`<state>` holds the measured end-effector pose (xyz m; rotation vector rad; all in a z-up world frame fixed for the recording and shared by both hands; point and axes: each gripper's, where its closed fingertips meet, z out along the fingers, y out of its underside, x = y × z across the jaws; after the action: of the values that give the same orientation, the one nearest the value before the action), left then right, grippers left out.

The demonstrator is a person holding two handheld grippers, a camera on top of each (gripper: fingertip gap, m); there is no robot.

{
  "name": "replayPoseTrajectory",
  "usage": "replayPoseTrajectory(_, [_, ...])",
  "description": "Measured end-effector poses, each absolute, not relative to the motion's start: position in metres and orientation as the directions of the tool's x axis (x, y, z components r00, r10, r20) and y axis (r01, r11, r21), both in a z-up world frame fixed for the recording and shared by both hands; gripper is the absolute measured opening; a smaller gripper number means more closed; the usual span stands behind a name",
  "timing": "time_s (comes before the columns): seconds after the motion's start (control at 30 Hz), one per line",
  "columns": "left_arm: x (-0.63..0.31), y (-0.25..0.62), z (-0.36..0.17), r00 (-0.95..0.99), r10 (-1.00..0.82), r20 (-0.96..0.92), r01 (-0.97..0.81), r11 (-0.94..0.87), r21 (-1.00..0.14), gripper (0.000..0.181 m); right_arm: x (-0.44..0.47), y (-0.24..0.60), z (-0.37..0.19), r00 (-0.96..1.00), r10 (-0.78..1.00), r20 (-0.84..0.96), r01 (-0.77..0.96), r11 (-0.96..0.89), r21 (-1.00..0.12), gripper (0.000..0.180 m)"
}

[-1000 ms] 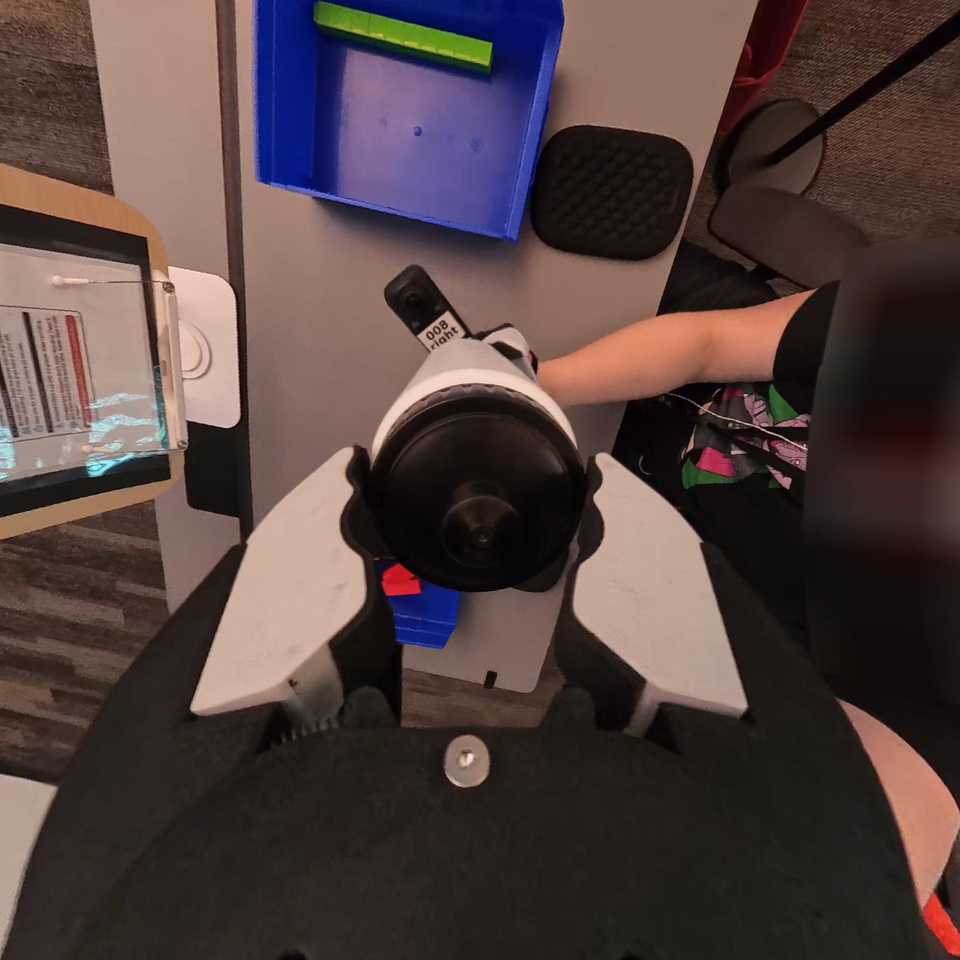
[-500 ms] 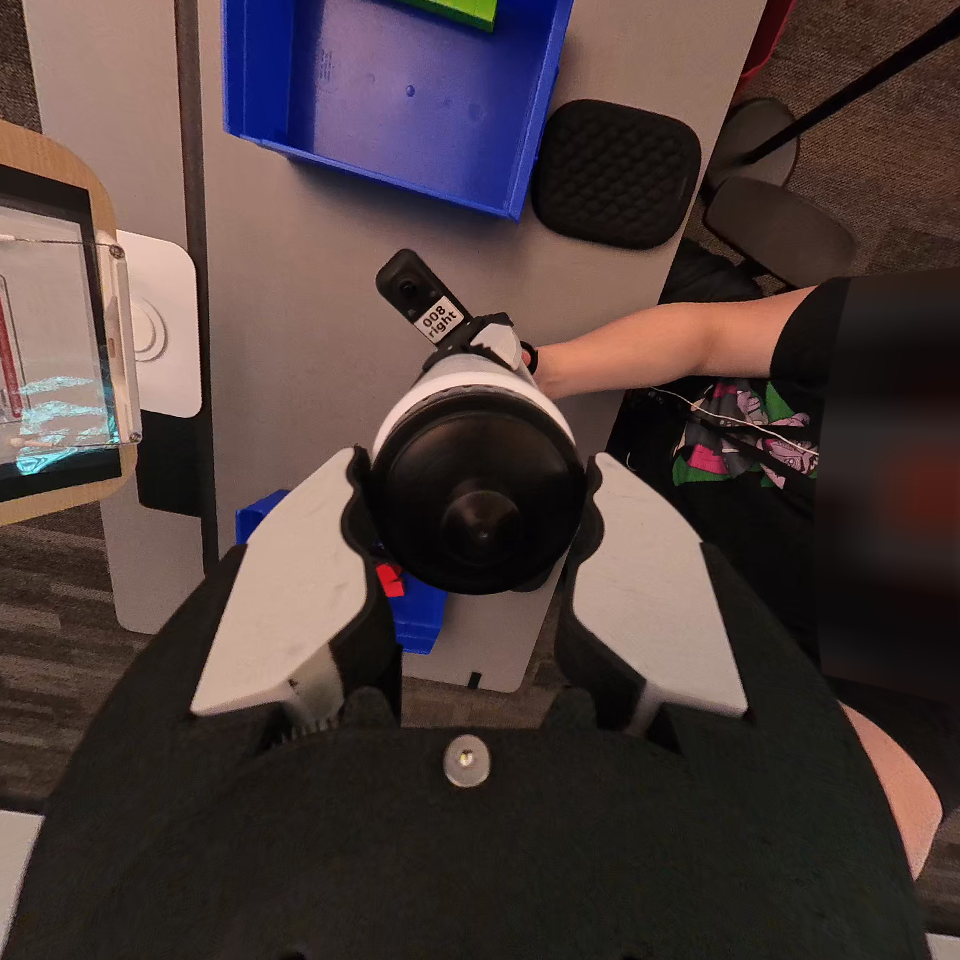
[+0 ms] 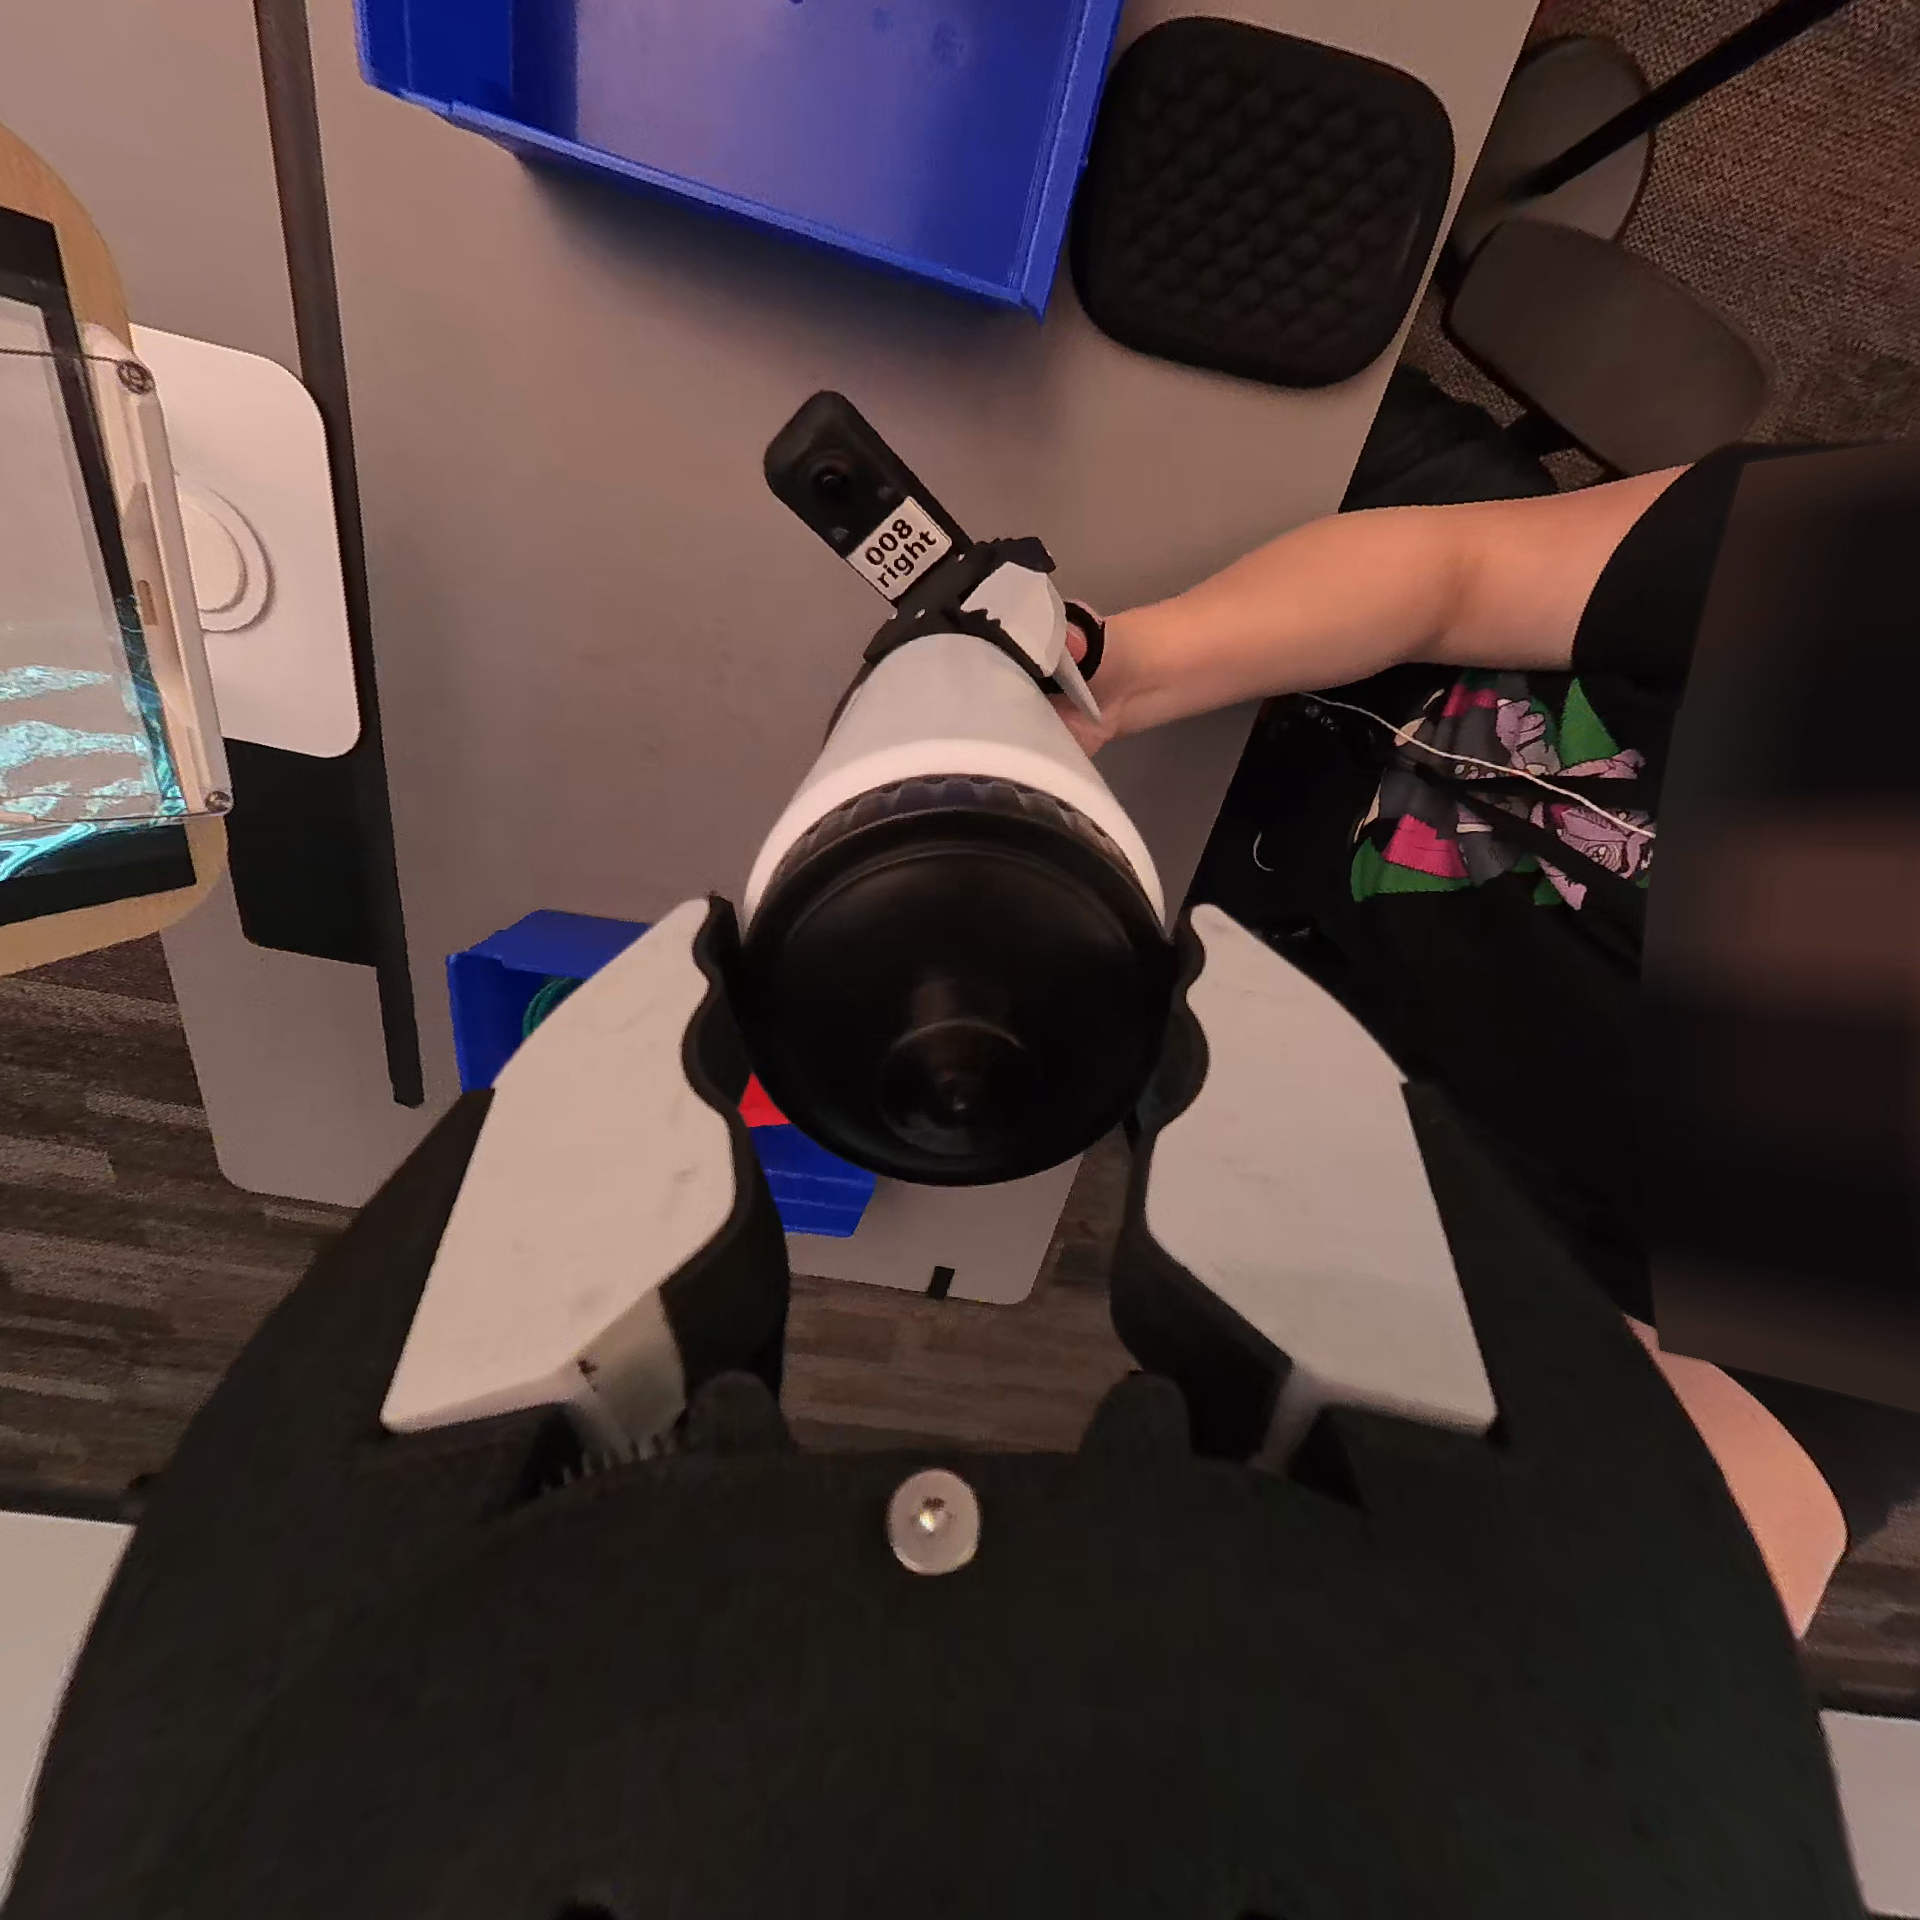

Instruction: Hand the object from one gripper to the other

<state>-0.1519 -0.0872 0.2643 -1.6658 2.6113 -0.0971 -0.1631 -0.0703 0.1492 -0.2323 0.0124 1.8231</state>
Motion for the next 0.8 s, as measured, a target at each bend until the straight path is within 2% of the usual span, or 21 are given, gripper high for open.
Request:
replayPoseTrajectory(0.27, [-0.149, -0.089, 0.261, -0.433, -0.901, -0.027, -0.898, 0.434, -0.077, 0.093, -0.166, -0.075, 0.154, -0.258, 0.952, -0.162, -0.955, -0.277, -0.104, 0.087])
replayPoseTrajectory(0.43, [-0.144, -0.090, 0.266, -0.446, -0.893, -0.059, -0.887, 0.450, -0.102, 0.106, -0.162, -0.076, 0.153, -0.199, 0.963, -0.184, -0.963, -0.228, -0.147, 0.087])
replayPoseTrajectory(0.53, [-0.137, -0.091, 0.279, -0.461, -0.881, -0.106, -0.868, 0.472, -0.152, 0.119, -0.154, -0.077, 0.151, -0.205, 0.962, -0.179, -0.966, -0.228, -0.119, 0.087])
replayPoseTrajectory(0.8, [-0.135, -0.094, 0.341, -0.444, -0.879, -0.175, -0.808, 0.477, -0.346, 0.119, -0.133, -0.080, 0.146, -0.118, 0.973, -0.196, -0.978, -0.148, -0.148, 0.087])
